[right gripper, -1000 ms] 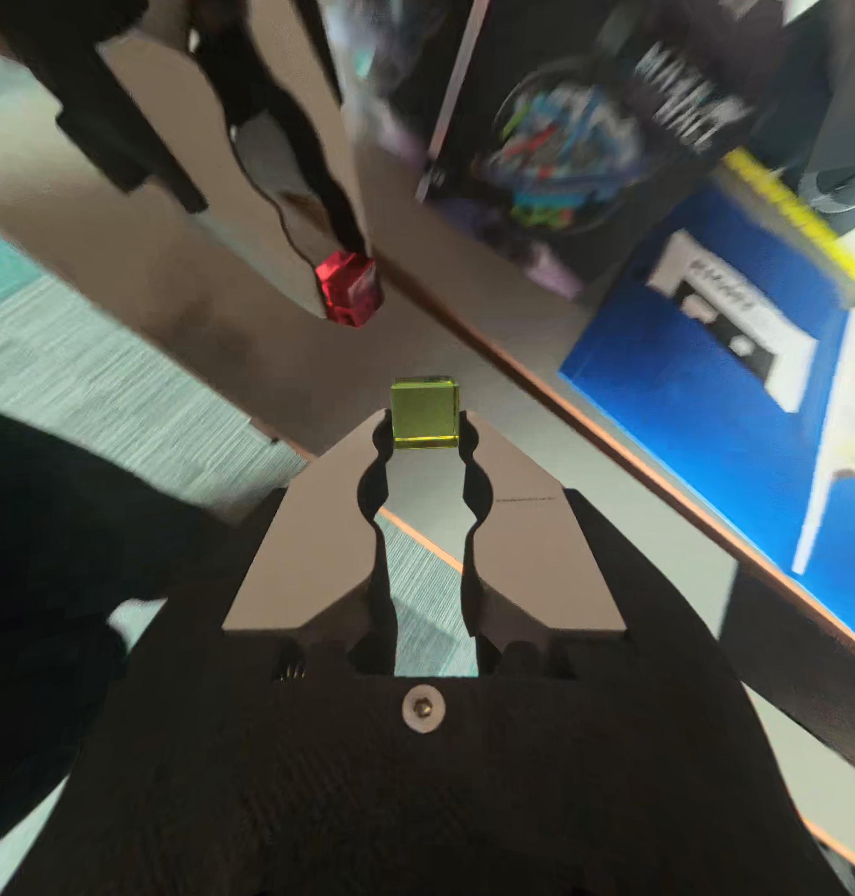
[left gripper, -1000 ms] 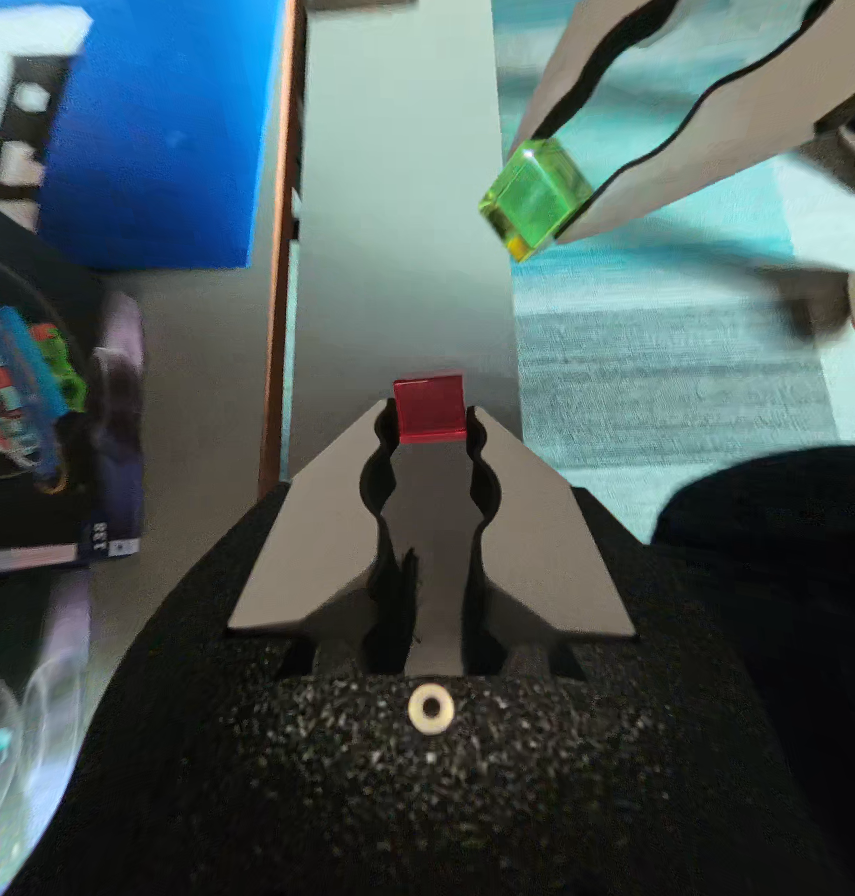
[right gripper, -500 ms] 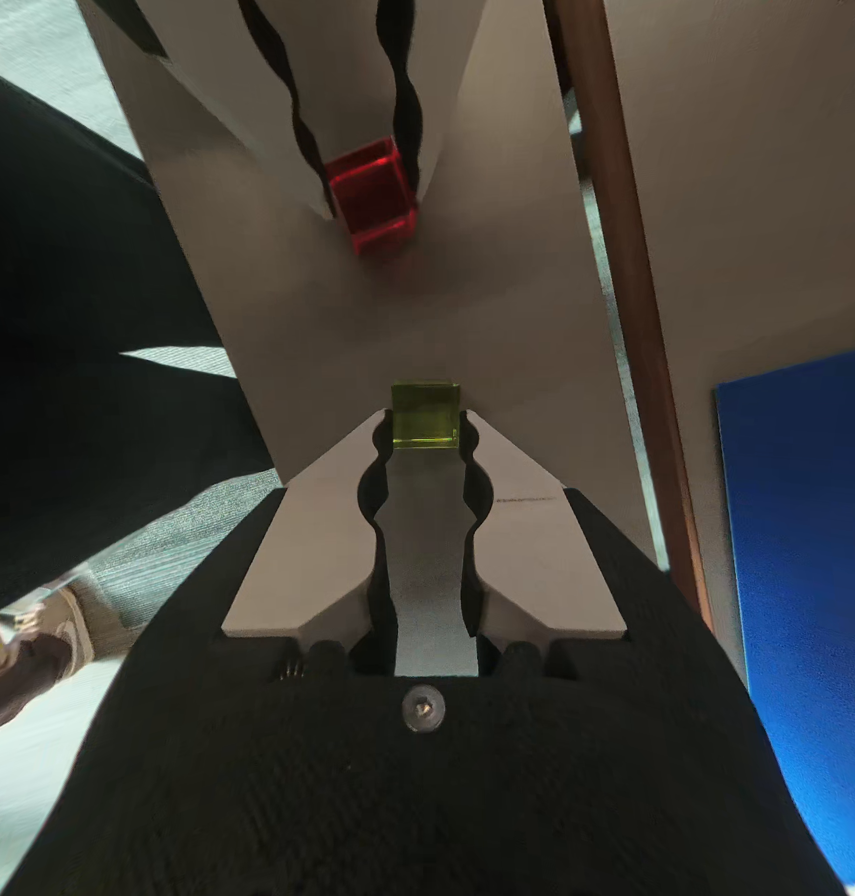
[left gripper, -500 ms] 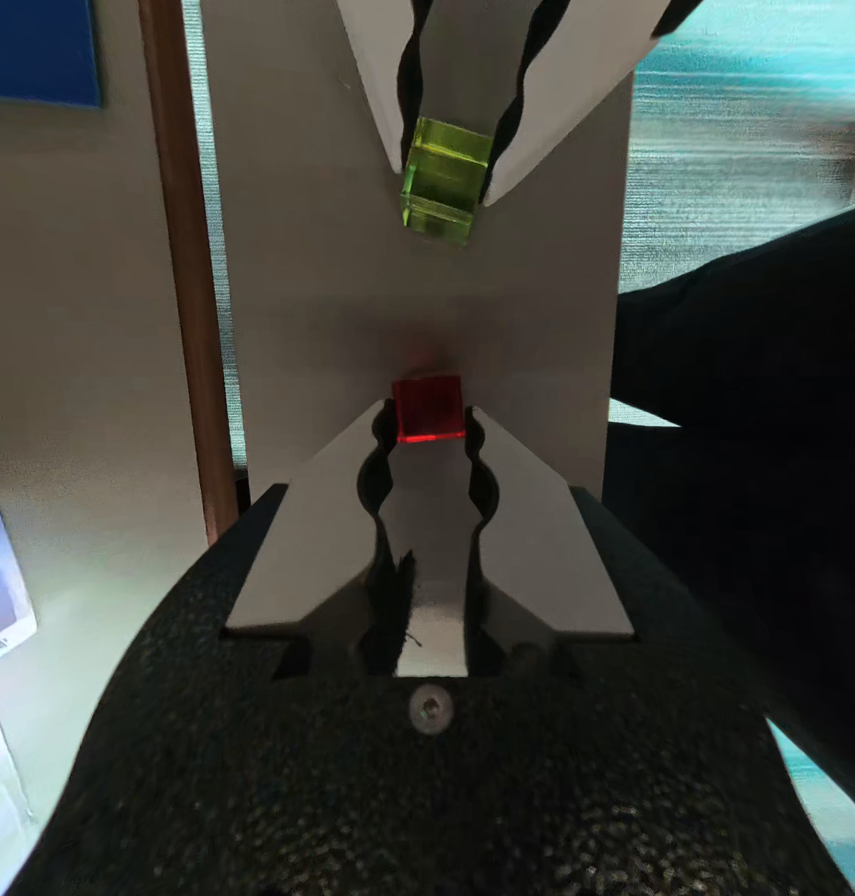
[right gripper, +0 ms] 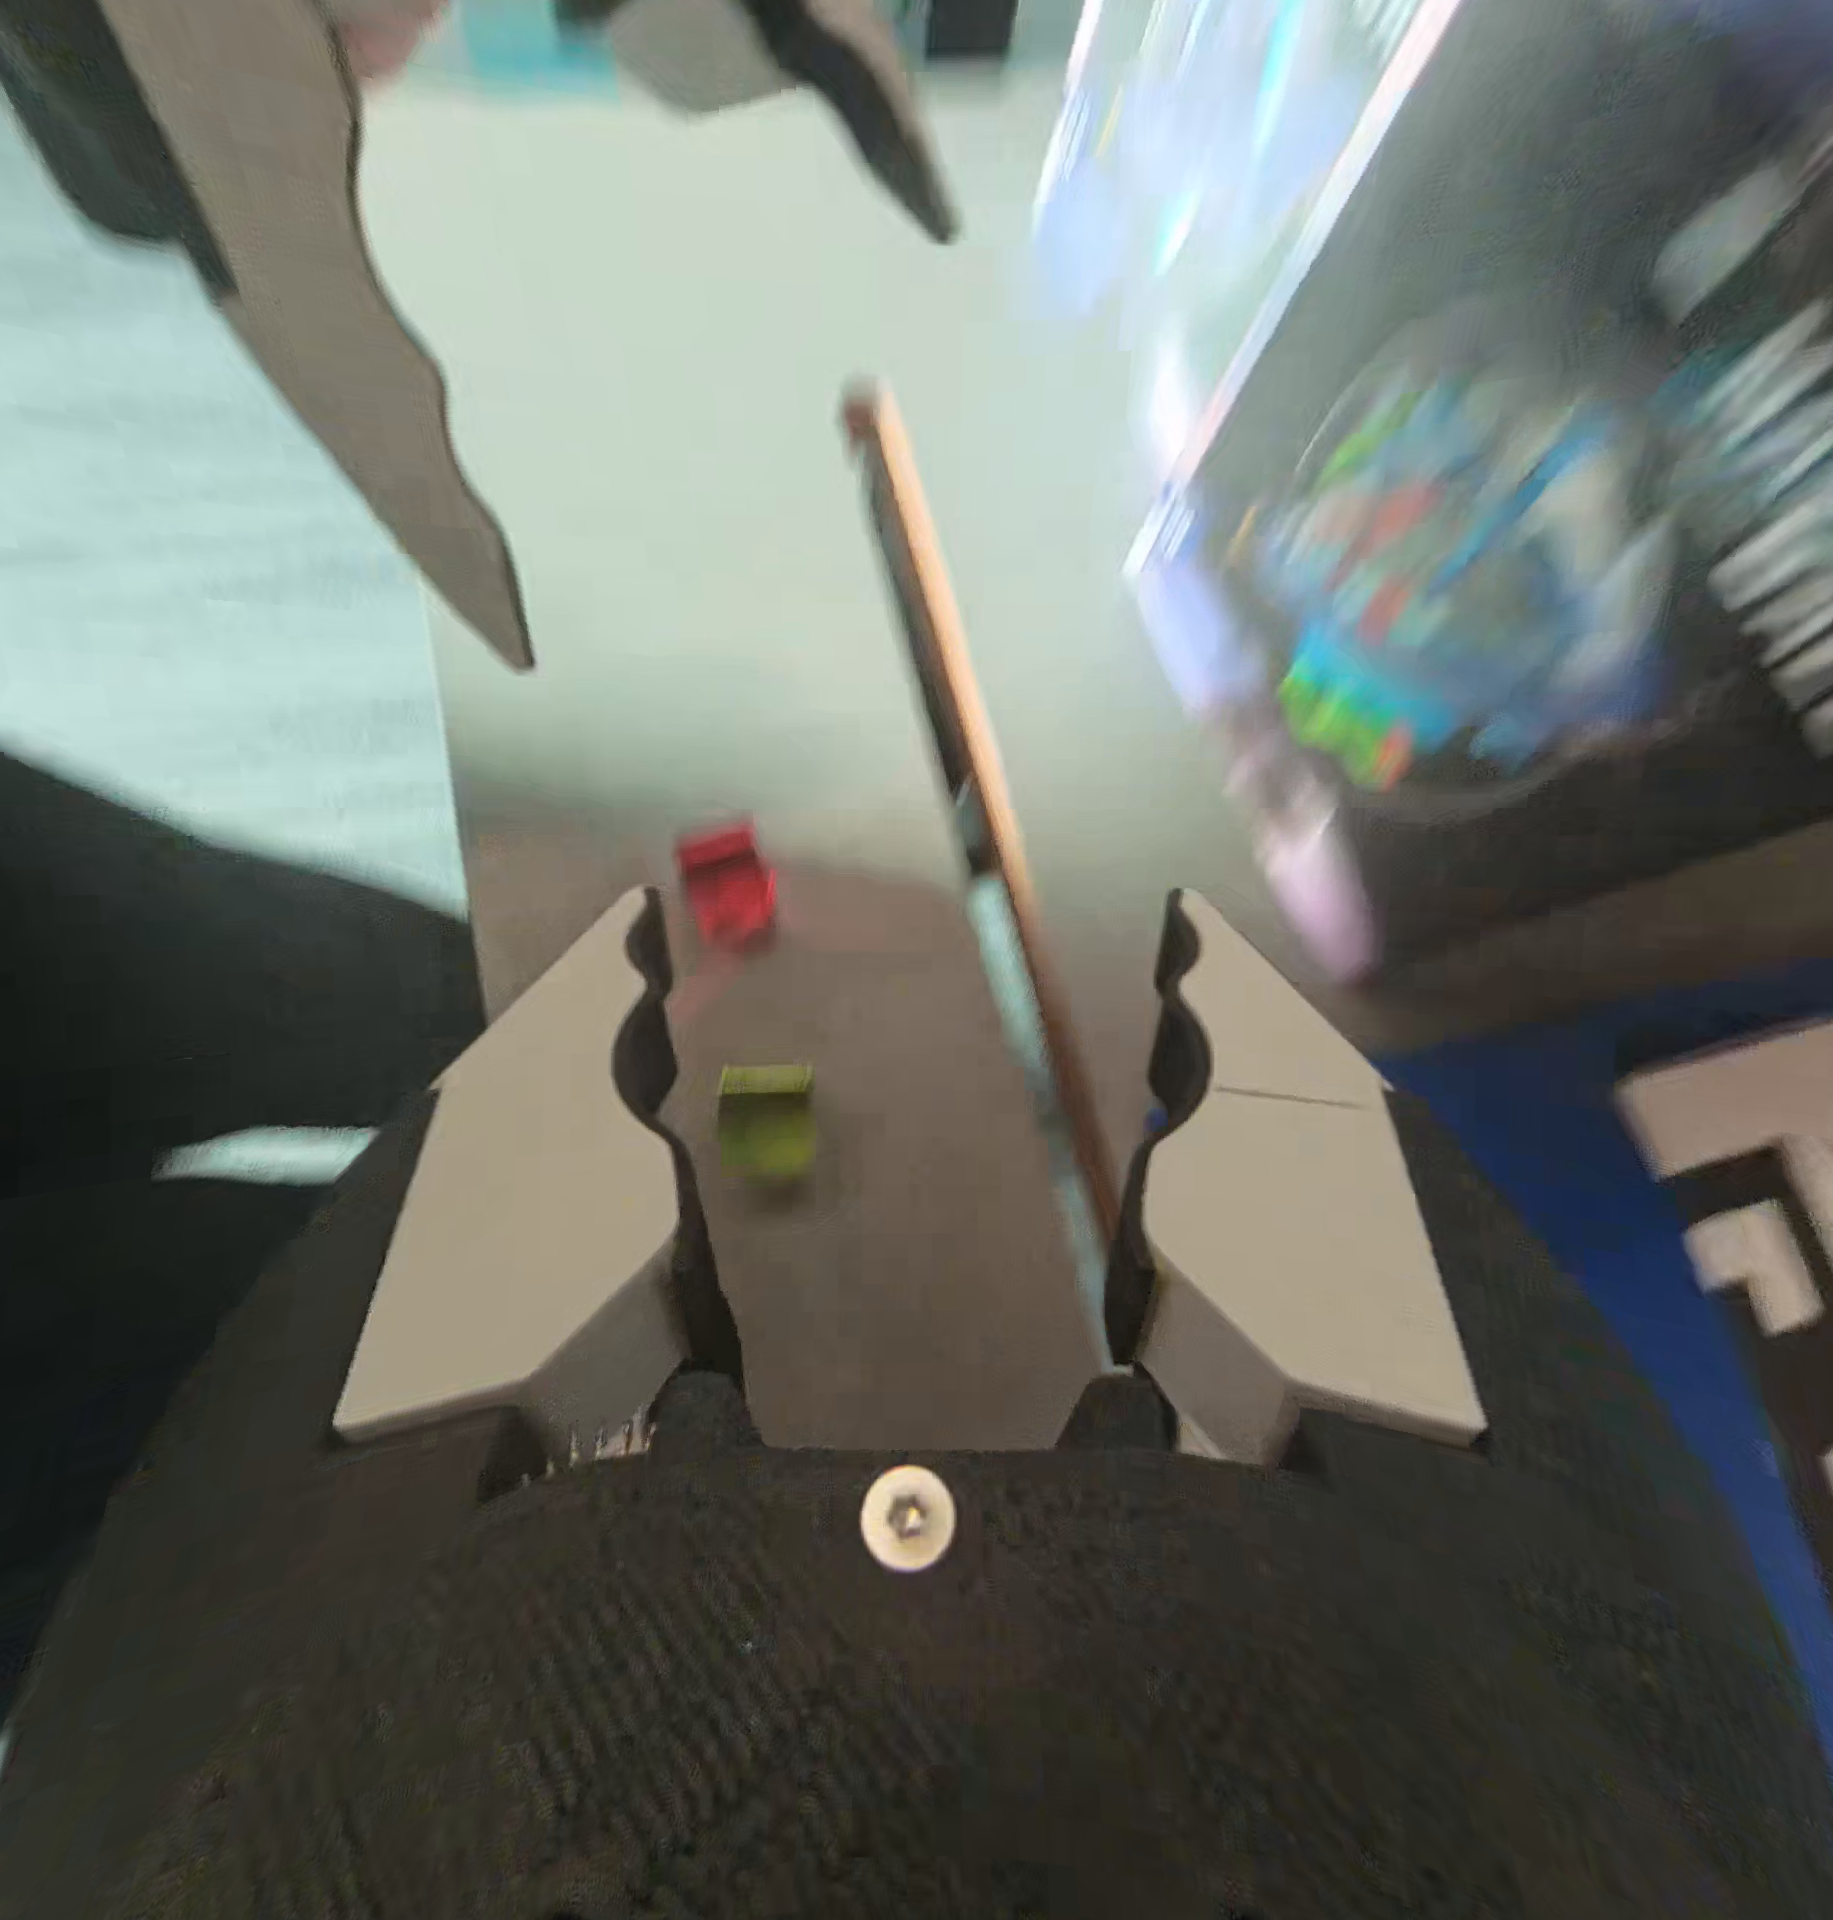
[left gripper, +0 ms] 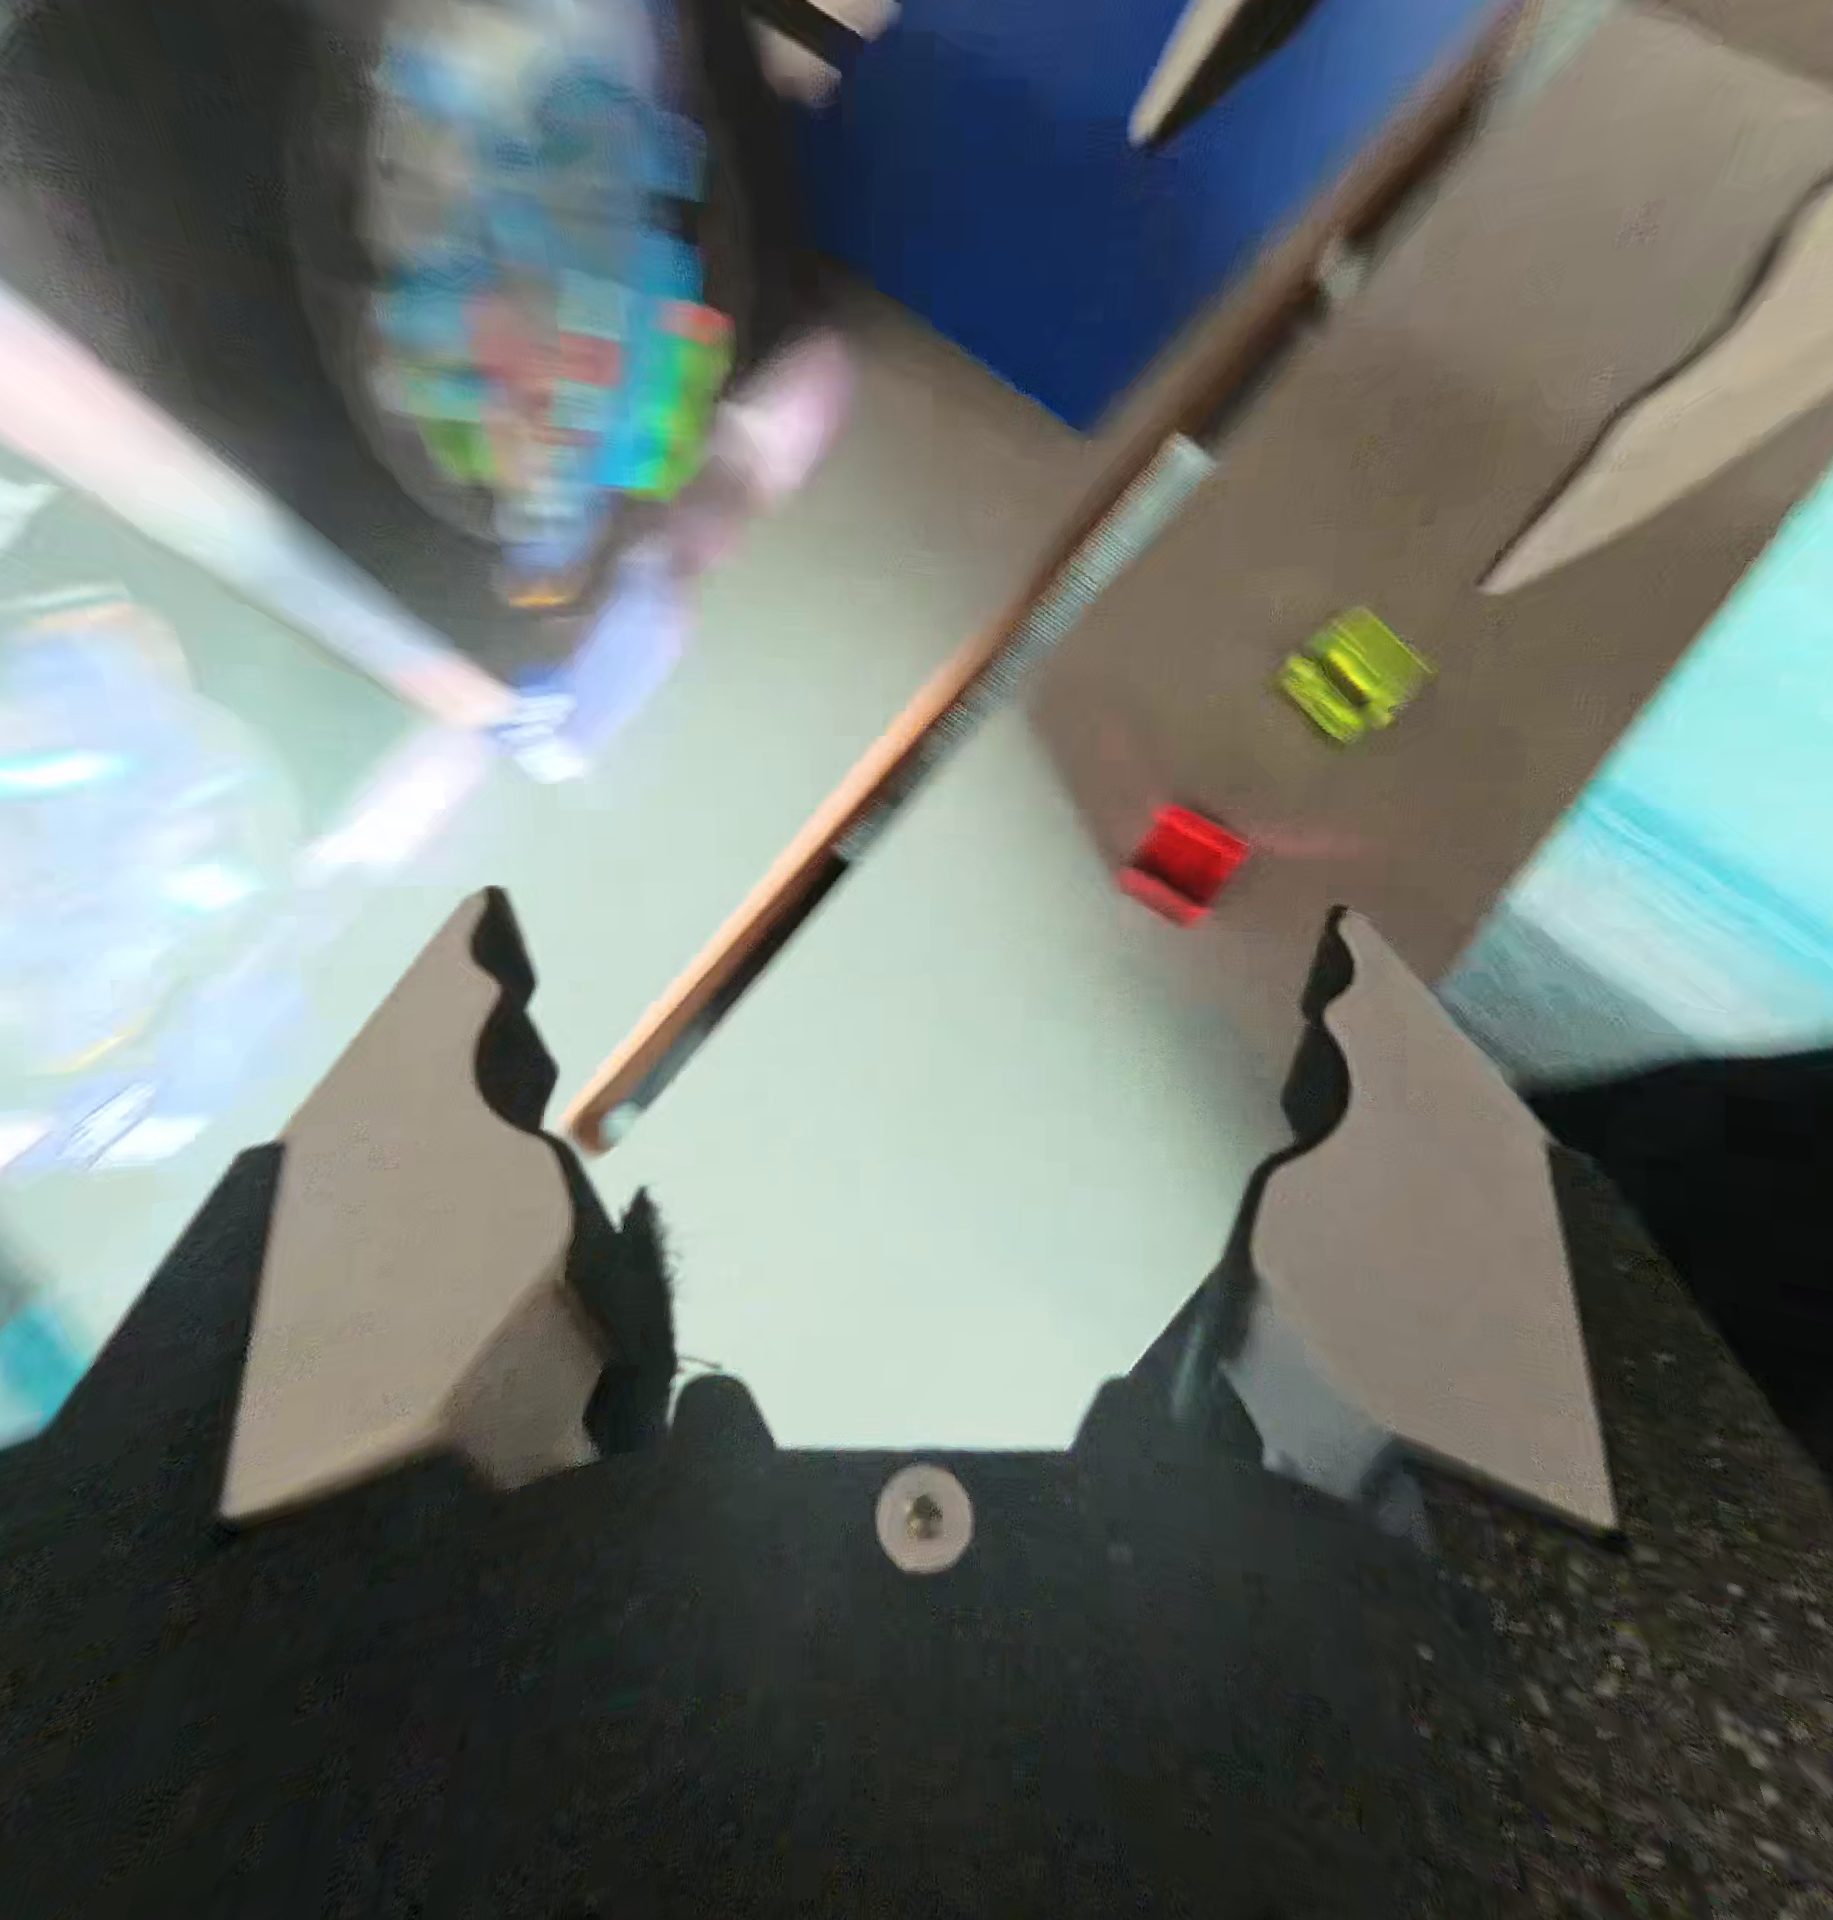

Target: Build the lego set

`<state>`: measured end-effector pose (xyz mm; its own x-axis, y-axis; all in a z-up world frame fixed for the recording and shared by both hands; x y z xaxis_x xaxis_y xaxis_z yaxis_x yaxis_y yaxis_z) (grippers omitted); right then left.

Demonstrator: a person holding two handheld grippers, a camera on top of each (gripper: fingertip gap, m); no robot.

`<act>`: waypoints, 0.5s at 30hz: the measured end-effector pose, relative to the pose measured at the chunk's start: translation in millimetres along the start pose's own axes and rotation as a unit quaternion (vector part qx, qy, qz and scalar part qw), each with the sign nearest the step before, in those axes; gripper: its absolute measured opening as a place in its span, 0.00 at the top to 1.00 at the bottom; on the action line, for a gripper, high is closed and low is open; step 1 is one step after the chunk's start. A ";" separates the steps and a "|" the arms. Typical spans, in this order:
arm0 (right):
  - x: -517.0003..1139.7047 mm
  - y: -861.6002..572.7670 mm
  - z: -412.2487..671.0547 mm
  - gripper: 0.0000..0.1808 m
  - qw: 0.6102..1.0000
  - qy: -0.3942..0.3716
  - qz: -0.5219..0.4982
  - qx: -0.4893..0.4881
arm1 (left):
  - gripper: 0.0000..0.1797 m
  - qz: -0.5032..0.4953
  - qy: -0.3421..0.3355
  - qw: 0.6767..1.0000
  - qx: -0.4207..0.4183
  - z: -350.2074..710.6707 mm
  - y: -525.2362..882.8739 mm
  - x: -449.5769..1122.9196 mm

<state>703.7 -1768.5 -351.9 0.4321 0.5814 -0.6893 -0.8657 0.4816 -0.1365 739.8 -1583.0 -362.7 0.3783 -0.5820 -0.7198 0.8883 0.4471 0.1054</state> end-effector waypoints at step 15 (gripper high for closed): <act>40.6 138.1 413.2 0.49 0.826 -0.543 0.125 -0.091 | 0.34 0.678 -0.181 0.704 -0.109 -125.5 25.6 -436.9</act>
<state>706.1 -1407.5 -104.7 0.1212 0.9403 0.3179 -0.9429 0.2091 -0.2592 564.6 -1232.0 -131.7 0.9170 0.3624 0.1666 -0.3988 0.8289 0.3923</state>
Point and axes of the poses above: each gripper's, where its closed fingertips meet, x out along the fingers, z out of its top, y = z × x across the jaws, the point moved 7 cm from there along -x, back along the fingers
